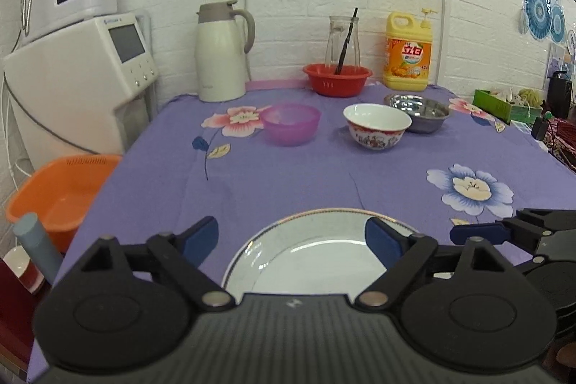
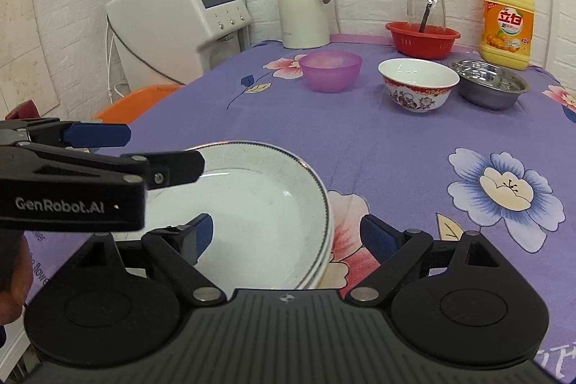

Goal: Organize plates and bowls

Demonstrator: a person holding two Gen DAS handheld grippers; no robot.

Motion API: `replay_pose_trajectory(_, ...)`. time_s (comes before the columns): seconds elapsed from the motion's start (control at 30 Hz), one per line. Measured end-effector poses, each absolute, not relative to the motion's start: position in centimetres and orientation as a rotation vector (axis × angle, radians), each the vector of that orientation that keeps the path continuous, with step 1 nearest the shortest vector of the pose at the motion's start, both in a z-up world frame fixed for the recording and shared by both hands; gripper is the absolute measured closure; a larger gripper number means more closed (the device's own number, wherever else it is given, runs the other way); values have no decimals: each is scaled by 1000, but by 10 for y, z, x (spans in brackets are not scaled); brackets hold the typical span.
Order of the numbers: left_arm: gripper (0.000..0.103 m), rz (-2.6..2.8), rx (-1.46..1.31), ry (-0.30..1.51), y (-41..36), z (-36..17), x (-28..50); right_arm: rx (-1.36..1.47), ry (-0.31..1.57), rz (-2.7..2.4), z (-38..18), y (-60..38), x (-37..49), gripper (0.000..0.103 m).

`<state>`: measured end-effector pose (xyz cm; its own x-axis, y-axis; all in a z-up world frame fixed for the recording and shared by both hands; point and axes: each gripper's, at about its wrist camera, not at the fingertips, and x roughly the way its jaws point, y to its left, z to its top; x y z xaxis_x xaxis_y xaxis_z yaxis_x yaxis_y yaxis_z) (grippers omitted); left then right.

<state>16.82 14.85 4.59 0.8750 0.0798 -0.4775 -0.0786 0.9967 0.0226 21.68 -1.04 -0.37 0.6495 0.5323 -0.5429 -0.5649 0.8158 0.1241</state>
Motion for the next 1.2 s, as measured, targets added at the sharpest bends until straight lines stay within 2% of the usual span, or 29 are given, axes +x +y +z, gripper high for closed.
replay_pose_trajectory(0.33,12,-33,-120,528,121,50,210,26,591,440,19,-101,294,0)
replay_pose_trajectory(0.57,12,-60,-107,566,109,42,243,38,662,286,28,-150,420,0)
replay_pose_trajectory(0.83,11,-12,-78,581,122,45,266,-51,806,161,9,-136,562,0)
replay_pose_trajectory(1.2,11,-67,-87,564,106,57,283,-167,965,201,-3,-144,554,0)
